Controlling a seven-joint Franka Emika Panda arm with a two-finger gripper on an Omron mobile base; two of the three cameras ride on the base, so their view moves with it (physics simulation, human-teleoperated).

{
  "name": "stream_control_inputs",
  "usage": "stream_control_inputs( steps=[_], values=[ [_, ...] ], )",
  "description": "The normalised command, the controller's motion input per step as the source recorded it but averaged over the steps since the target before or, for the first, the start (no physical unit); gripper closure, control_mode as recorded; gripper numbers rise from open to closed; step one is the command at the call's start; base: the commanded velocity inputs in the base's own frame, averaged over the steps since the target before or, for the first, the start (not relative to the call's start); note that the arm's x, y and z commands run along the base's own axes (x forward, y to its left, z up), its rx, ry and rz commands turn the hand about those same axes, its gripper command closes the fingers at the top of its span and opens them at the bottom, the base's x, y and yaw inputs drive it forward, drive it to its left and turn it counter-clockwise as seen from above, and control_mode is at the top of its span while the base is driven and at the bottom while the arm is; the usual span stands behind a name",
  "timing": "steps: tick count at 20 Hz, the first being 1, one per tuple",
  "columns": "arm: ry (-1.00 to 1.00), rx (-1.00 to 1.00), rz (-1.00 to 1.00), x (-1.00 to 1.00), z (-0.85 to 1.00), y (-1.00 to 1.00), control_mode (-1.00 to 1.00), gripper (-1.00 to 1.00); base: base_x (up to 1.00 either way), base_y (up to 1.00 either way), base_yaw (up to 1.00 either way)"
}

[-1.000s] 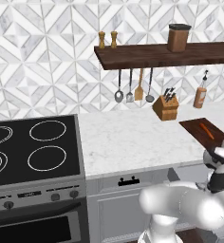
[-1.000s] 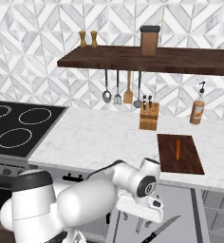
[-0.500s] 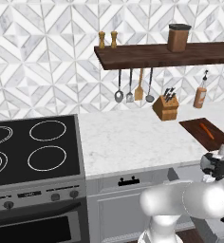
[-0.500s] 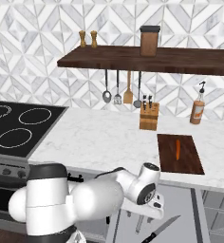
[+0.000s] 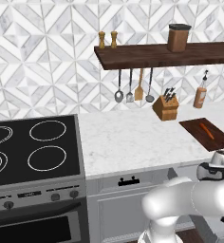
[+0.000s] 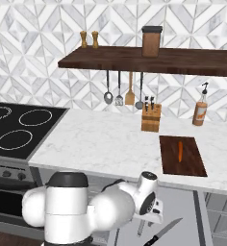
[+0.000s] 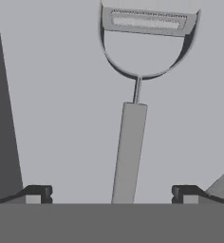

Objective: Place the appropriate cutting tool for cutting the carrot skin on the cutting board.

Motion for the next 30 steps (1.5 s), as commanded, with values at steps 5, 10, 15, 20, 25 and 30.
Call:
stream_control_inputs(
  steps=[5,10,15,20,25,30],
  values=[
    [0.0,0.0,0.0,0.0,-0.24,-0.1,-1.0,-1.0,0.0,0.0,0.0],
    [0.0,0.0,0.0,0.0,-0.33,0.0,-1.0,-1.0,0.0,0.0,0.0],
    [0.0,0.0,0.0,0.0,-0.41,0.01,-1.0,1.0,0.0,0.0,0.0],
    [0.0,0.0,0.0,-0.04,-0.05,0.04,-1.0,1.0,0.0,0.0,0.0],
    [0.0,0.0,0.0,-0.45,0.27,0.08,-1.0,1.0,0.0,0.0,0.0],
    [-0.05,0.0,-0.01,-0.96,0.97,0.0,-1.0,1.0,0.0,0.0,0.0]
  ],
)
